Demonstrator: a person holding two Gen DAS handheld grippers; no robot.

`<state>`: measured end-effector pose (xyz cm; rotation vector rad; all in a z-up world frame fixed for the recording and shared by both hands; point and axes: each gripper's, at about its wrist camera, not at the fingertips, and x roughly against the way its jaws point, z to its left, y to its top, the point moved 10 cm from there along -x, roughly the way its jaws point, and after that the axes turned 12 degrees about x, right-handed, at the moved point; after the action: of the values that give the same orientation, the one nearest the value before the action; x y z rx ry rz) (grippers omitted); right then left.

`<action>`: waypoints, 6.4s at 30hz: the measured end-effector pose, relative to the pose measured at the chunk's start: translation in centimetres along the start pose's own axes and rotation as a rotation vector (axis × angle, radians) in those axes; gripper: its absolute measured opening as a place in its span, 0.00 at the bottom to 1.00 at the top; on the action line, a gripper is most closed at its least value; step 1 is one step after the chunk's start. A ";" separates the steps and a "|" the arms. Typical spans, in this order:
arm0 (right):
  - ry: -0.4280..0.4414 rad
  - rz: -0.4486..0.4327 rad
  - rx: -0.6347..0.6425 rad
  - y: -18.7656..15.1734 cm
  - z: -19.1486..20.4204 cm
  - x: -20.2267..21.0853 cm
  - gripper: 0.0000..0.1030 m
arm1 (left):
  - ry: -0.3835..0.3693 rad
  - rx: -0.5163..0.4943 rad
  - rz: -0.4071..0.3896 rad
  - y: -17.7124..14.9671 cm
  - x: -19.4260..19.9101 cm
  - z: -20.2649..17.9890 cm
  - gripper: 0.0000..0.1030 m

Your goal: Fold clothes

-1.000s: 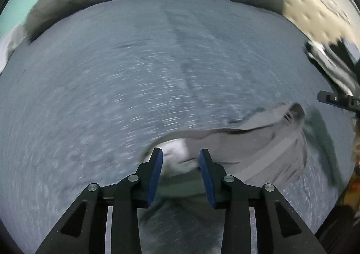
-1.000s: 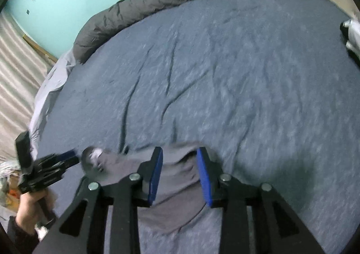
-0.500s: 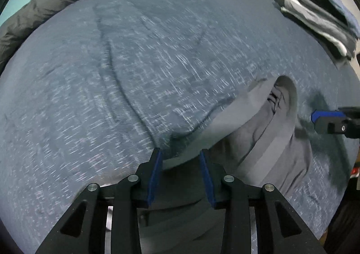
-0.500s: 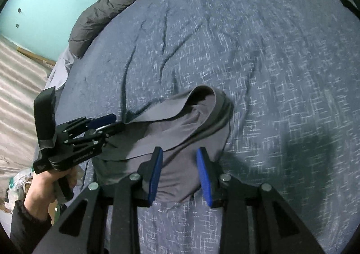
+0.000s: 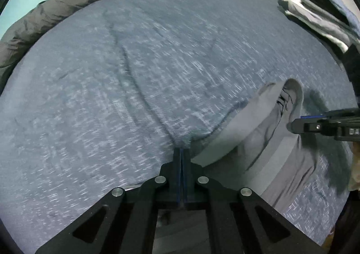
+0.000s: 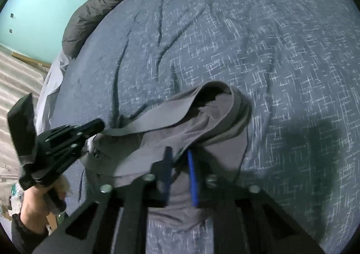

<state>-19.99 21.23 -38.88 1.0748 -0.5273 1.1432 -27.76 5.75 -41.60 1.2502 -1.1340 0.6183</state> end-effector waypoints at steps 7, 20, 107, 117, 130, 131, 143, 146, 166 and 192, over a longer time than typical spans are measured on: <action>-0.032 -0.036 0.062 1.5 0.5 2.0 0.02 | 0.000 0.091 -0.060 1.2 3.9 2.7 0.00; -0.153 -0.017 0.164 0.3 -3.6 5.7 0.02 | -0.024 0.024 -0.005 1.2 2.5 -0.9 0.00; -0.236 -0.203 0.030 0.3 -6.8 9.2 0.02 | -0.133 0.547 -0.260 -7.7 6.2 7.5 0.01; -0.210 -0.230 -0.106 -1.1 -12.2 9.8 0.00 | -0.164 0.528 -0.233 -6.8 5.2 6.0 0.01; -0.097 -0.147 -0.044 -1.7 -5.1 7.0 0.43 | -0.154 0.501 -0.228 -6.3 4.9 4.9 0.02; -0.104 -0.141 -0.041 -1.6 -5.1 6.7 0.43 | -0.154 0.502 -0.228 -6.3 4.9 4.9 0.02; -0.192 -0.053 -0.023 -2.1 -7.1 4.3 0.08 | -0.159 0.510 -0.228 -6.3 4.9 5.2 0.03; -0.192 -0.063 -0.012 -2.2 -7.2 4.7 0.04 | -0.158 0.516 -0.229 -6.3 4.9 5.1 0.03; -0.321 -0.219 -0.092 -2.1 -14.7 11.7 0.03 | -0.218 0.478 -0.216 -4.6 4.1 1.9 0.09; -0.205 -0.296 0.045 -0.6 -11.2 13.3 0.03 | -0.345 0.461 -0.271 0.0 5.0 -1.6 0.02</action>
<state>-16.43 37.26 -33.29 1.2708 -0.4839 0.7943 -25.42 6.28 -36.88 1.9290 -1.1049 0.4823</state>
